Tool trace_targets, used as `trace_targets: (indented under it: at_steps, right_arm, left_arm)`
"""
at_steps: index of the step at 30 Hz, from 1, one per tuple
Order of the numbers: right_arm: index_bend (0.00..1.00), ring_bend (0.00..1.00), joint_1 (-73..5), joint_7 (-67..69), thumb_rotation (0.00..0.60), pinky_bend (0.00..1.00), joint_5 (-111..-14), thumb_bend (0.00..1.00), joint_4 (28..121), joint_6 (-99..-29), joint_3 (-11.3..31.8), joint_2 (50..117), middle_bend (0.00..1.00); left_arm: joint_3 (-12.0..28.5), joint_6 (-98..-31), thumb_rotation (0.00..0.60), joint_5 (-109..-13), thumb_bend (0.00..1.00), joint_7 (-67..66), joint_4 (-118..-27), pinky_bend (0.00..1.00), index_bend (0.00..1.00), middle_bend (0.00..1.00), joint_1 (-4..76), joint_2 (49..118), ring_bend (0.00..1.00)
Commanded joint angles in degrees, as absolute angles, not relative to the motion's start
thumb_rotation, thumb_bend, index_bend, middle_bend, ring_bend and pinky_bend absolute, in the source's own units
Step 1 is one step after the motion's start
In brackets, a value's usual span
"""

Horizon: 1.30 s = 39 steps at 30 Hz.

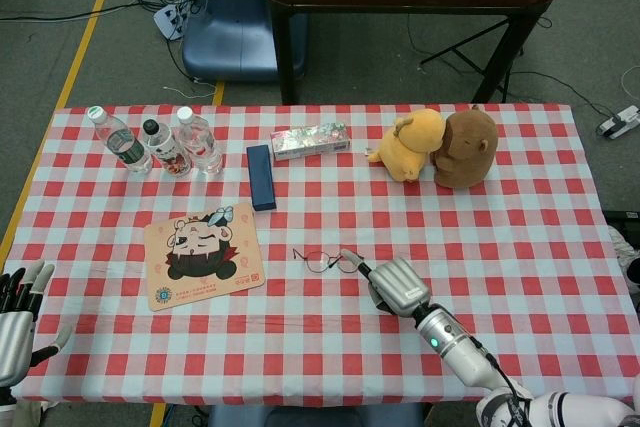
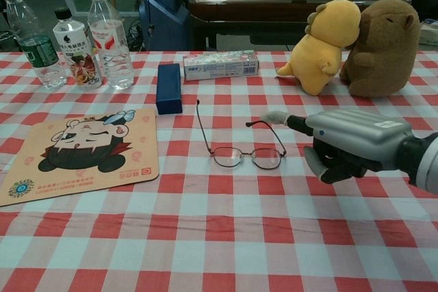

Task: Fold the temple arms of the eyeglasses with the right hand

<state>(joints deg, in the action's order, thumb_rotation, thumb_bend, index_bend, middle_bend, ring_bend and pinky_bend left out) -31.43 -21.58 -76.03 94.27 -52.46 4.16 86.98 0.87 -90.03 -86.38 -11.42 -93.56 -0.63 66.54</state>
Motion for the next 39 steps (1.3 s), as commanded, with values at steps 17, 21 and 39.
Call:
trace_targets:
  at_steps: [17, 21, 39]
  right_arm:
    - [0.0, 1.0, -38.3, -25.04, 0.6, 1.0, -66.86, 0.78, 87.42, -44.94, 4.69, 93.94, 1.0]
    - [0.0, 1.0, -39.2, -24.71, 0.6, 1.0, -65.88, 0.78, 85.52, -44.19, 4.56, 95.51, 1.0]
    - [0.0, 1.0, -38.24, -21.0, 0.6, 1.0, -71.9, 0.78, 90.37, -49.97, 2.7, 91.73, 1.0]
  left_arm:
    - [0.88, -89.77, 0.6, -85.61, 0.25, -10.47, -92.47, 0.0, 0.0, 0.0, -0.99, 66.77, 0.0]
    - [1.0, -90.02, 0.6, -85.52, 0.25, -10.24, -92.48, 0.0, 0.0, 0.0, -1.12, 66.56, 0.0]
    - [0.97, -90.18, 0.6, -85.83, 0.25, -11.03, -93.38, 0.0, 0.0, 0.0, -1.23, 66.09, 0.0]
